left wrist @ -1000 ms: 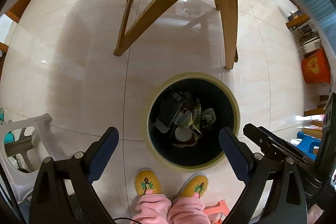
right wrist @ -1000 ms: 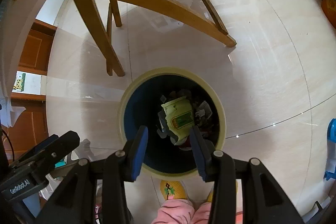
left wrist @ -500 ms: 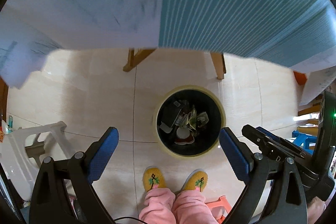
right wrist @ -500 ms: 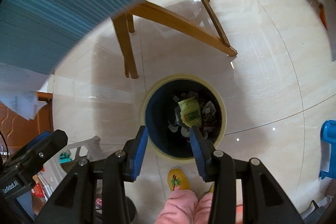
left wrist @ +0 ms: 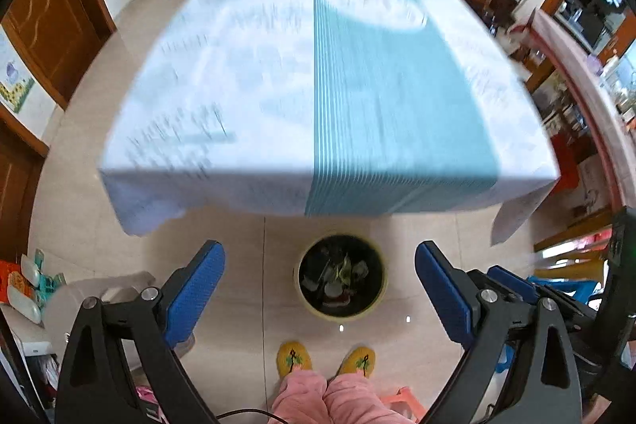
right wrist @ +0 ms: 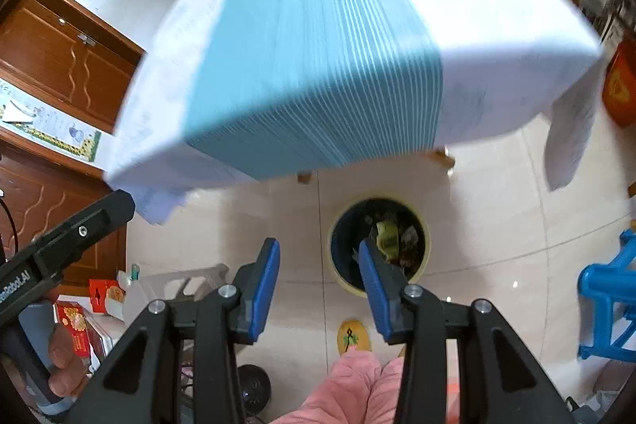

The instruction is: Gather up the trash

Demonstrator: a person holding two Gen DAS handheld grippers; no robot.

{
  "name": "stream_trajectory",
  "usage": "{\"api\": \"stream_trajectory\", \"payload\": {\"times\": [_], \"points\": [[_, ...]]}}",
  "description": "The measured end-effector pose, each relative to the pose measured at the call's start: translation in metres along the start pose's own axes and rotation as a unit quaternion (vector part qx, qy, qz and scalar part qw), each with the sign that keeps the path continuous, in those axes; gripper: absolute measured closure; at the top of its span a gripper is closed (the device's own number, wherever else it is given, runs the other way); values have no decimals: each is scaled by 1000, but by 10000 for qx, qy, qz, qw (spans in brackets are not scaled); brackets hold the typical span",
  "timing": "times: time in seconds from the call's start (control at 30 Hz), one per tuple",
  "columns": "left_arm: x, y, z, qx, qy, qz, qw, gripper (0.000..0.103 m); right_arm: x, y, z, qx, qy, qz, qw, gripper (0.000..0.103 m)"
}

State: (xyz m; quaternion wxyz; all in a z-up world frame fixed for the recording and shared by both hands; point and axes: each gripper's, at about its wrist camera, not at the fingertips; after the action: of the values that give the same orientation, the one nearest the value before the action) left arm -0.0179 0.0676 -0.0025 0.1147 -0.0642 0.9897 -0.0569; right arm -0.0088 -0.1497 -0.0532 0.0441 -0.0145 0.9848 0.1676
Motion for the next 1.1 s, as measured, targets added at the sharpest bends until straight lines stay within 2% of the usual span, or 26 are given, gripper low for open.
{"api": "stream_trajectory", "payload": {"times": [0.1, 0.27, 0.57, 0.67, 0.83, 1.1], "points": [[-8, -2, -41, -117, -273, 25, 9996, 8, -7, 17, -43, 34, -278, -113, 9995, 61], [-20, -2, -87, -352, -540, 72, 9979, 8, -16, 42, -98, 166, -767, -389, 9962, 61], [-23, -18, -137, -436, -988, 129, 9941, 8, -17, 75, -164, 311, -1467, -736, 9860, 61], [-22, -23, -144, -433, -1116, 159, 9927, 8, -13, 79, -173, 371, -1623, -774, 9830, 44], [-21, -32, -147, -451, -1275, 218, 9906, 8, -12, 79, -178, 451, -1708, -809, 9809, 43], [-22, -38, -143, -429, -1236, 207, 9912, 8, -12, 77, -178, 446, -1733, -827, 9804, 43]]}}
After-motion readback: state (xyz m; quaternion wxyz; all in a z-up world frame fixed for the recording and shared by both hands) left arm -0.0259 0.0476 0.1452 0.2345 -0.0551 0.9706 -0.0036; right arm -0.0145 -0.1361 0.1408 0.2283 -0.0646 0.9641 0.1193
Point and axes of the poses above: each gripper's, at about its wrist camera, not at the fingertips, and z roughly the way its jaws point, y to its left, x to its underside, and after that the axes turned 9 degrees about y, right-handed
